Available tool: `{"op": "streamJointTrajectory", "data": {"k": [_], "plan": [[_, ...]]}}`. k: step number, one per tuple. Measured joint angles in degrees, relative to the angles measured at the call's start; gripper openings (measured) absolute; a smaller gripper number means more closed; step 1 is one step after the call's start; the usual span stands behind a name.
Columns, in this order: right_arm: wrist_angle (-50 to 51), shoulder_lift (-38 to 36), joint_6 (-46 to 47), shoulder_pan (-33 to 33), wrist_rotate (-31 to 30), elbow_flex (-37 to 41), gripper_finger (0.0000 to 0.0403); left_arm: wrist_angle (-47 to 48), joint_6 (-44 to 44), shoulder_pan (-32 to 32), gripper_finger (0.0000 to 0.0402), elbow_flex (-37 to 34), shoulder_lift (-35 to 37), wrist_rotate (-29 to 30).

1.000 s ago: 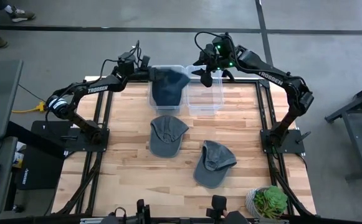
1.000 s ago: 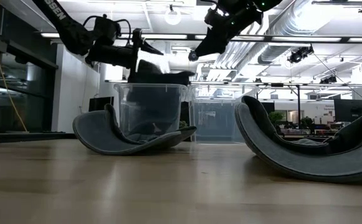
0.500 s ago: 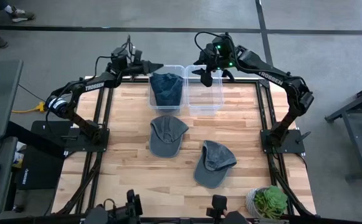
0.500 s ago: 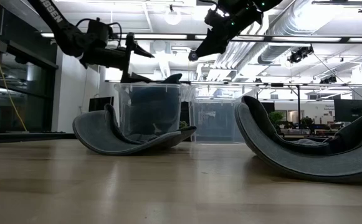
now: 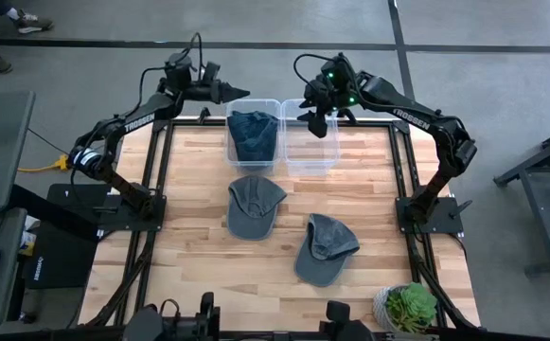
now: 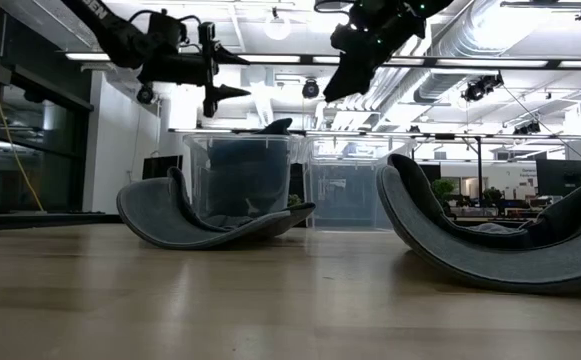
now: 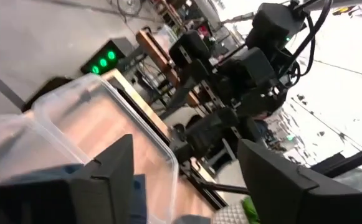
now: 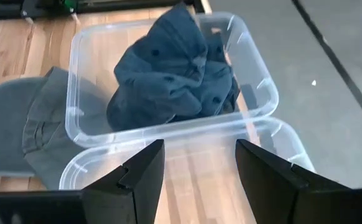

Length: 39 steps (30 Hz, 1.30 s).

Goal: Pick & Place hat
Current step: Put the left gray cap into the right transparent bin

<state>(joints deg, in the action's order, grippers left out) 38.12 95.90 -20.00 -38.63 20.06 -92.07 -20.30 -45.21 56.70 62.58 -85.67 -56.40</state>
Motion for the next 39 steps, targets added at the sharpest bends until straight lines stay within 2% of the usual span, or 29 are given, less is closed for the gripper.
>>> {"op": "streamJointTrajectory", "data": {"k": [5,10,15,21,25,31,39], "plan": [[1.49,-0.57,-0.67,0.00,-0.19,0.00,0.0192,8.13,2.14,-2.06,0.0188,0.49,3.20,0.06],[1.80,-3.39,-1.02,-0.35,-0.25,0.00,0.0192,21.66,9.47,-6.19,0.0148,0.47,9.06,6.37],[5.04,-6.64,-1.88,-0.88,-0.32,0.00,0.0192,35.73,15.01,-11.23,0.0132,0.51,16.29,16.68],[12.11,-9.48,-4.98,-2.29,-0.18,0.00,0.0192,46.75,14.75,-21.69,0.0131,0.49,22.44,32.53],[16.03,-10.12,-7.28,-3.57,0.72,0.00,0.0192,48.65,11.06,-30.61,0.0131,0.53,23.54,43.74],[20.11,-10.51,-9.09,-7.11,8.95,0.58,0.0192,48.64,2.17,-42.65,0.0131,-2.72,23.45,57.08],[16.07,-20.03,-9.69,-10.14,10.38,12.35,0.0192,45.76,-15.30,-55.43,0.0131,-10.74,23.37,70.22]]}}
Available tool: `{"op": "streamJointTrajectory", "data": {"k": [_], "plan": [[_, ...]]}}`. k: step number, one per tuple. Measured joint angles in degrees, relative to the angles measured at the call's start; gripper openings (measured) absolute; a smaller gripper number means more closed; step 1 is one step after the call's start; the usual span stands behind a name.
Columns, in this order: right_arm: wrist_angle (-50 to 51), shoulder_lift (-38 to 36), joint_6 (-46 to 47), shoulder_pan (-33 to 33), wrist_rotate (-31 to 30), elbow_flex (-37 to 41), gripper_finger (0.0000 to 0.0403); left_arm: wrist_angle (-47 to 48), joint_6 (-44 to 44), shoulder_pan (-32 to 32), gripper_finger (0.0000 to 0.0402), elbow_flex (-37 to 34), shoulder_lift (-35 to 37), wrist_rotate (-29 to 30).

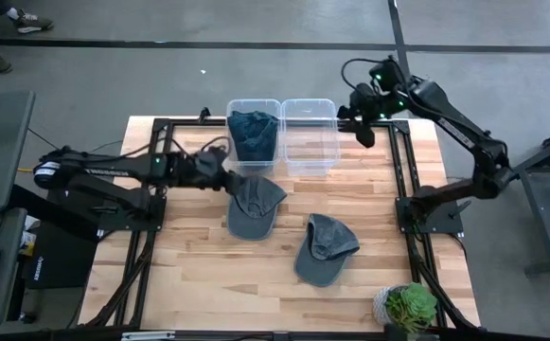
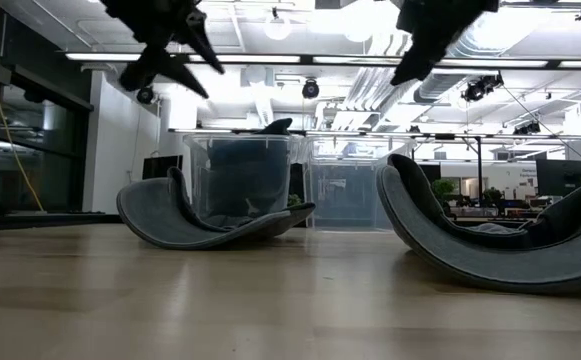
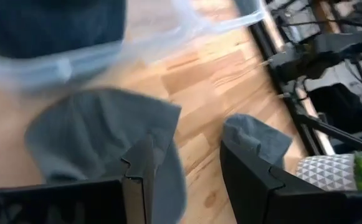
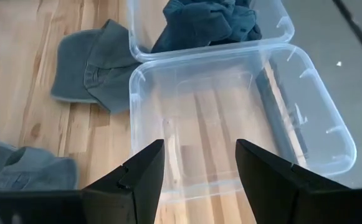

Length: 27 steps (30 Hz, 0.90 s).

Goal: Pick & Place hat
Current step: Put the left gray cap into the right transparent bin

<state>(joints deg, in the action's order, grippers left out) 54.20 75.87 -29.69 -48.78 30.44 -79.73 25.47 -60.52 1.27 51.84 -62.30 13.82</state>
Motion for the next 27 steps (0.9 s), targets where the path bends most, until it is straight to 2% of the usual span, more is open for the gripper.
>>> {"op": "streamJointTrajectory", "data": {"k": [8,16,21,27], "plan": [[-8.33,-12.17,7.65,-0.02,-0.06,12.59,0.0192,4.14,-13.06,-9.17,0.0131,-1.01,-1.09,6.35],[-9.01,-19.98,11.44,0.05,-0.02,20.27,0.0192,15.67,-24.64,-14.39,0.0131,-0.97,-2.05,5.98],[-9.00,-22.73,12.55,0.05,0.37,23.16,0.0192,20.19,-25.40,-14.81,0.0131,-0.95,-3.60,2.83],[-8.67,-23.84,13.22,0.05,1.43,24.42,0.0192,21.36,-23.32,-14.79,0.0131,-0.92,-6.42,3.27]]}}
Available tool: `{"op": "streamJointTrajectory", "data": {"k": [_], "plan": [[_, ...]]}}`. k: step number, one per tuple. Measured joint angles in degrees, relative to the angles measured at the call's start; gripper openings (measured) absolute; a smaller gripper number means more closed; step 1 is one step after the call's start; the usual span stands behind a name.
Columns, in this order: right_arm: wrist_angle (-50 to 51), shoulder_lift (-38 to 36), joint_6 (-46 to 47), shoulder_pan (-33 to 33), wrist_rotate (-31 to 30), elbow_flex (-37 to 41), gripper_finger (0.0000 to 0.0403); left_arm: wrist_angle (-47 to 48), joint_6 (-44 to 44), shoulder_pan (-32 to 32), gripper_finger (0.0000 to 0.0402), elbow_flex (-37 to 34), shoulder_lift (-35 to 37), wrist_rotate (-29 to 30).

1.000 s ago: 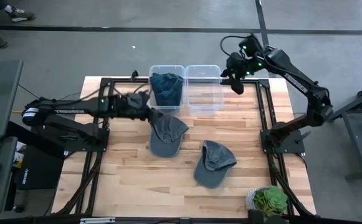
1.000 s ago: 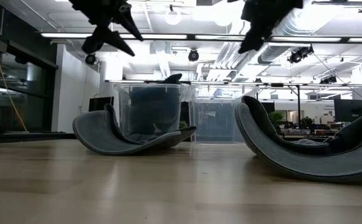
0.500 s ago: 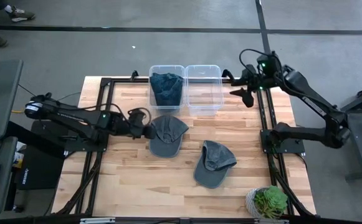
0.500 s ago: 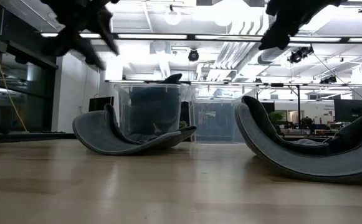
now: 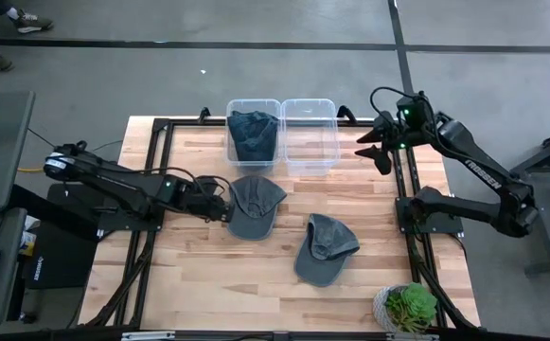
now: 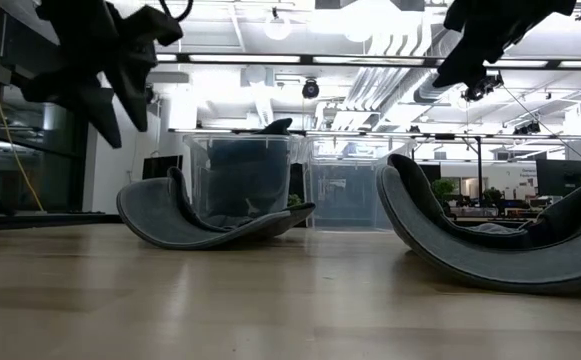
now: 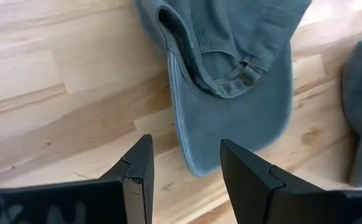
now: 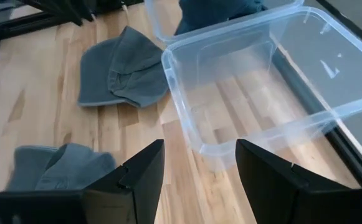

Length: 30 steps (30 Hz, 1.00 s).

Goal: Pick & Place hat
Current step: Put the left gray cap into the right transparent bin

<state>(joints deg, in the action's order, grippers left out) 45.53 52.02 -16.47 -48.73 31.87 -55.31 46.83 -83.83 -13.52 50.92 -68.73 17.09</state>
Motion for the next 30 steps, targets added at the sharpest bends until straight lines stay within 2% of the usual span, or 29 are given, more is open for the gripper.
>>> {"op": "streamJointTrajectory", "data": {"k": [3,6,11,14,18,22,30], "plan": [[0.02,0.03,0.00,0.00,0.59,0.00,0.0192,0.08,0.00,0.00,0.0133,0.00,-1.28,0.04],[0.01,0.03,0.00,0.00,0.66,0.00,0.0192,-0.43,-0.05,0.00,0.0153,0.02,-2.69,-0.10],[0.01,0.05,-0.08,0.00,0.66,0.00,0.0192,0.03,-2.68,0.32,0.0232,0.04,-5.09,0.19],[-0.30,0.05,-0.18,0.00,0.66,-0.02,0.0192,-0.48,-3.23,2.27,0.0283,0.02,-6.91,-2.23],[-0.47,0.05,-0.24,0.00,0.66,-0.02,0.0192,-5.96,3.19,6.12,0.0327,0.01,-9.23,-4.84],[-0.84,0.07,-0.26,0.00,0.68,-0.02,0.0192,-7.87,8.55,10.65,0.0336,0.04,-11.18,-6.76],[-0.84,0.07,-0.26,0.02,0.68,-0.03,0.0192,-12.92,16.42,17.43,0.0335,0.00,-15.84,-14.33]]}}
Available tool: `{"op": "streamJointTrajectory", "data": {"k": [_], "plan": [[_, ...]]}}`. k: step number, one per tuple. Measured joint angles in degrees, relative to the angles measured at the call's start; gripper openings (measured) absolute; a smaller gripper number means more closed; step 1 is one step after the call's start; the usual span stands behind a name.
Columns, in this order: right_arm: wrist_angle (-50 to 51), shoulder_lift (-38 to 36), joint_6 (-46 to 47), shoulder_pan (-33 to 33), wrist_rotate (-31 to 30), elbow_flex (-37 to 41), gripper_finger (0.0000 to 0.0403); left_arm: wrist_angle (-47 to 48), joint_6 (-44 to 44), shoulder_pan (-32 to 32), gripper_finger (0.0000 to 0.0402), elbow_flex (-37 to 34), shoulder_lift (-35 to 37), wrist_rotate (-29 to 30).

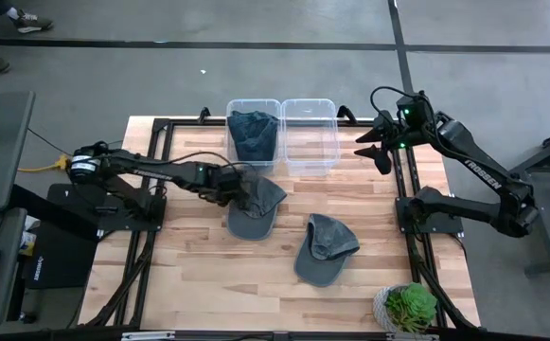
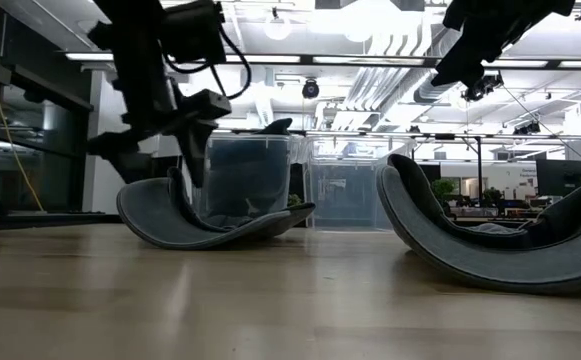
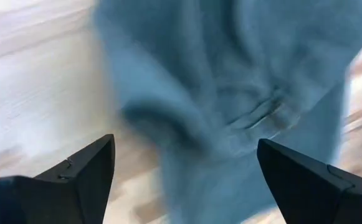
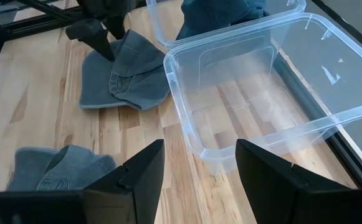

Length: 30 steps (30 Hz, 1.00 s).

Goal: Pick & Place hat
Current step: Put the left gray cap into the right transparent bin

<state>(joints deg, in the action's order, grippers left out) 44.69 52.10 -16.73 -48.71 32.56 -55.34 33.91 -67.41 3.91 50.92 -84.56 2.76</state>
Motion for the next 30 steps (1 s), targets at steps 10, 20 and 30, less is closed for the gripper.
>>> {"op": "streamJointTrajectory", "data": {"k": [10,20,30], "plan": [[0.01,0.02,0.30,-0.01,-0.65,-0.07,0.0192,-6.70,1.13,1.72,0.0335,0.11,-4.77,-6.40],[0.02,0.02,0.85,-0.02,-2.11,-0.07,0.0192,-6.56,1.02,1.72,0.0310,-0.04,-4.74,-8.63],[0.02,0.02,1.31,0.00,-2.19,-0.07,0.0192,-5.78,1.00,1.72,0.0143,-0.02,-4.74,-9.81]]}}
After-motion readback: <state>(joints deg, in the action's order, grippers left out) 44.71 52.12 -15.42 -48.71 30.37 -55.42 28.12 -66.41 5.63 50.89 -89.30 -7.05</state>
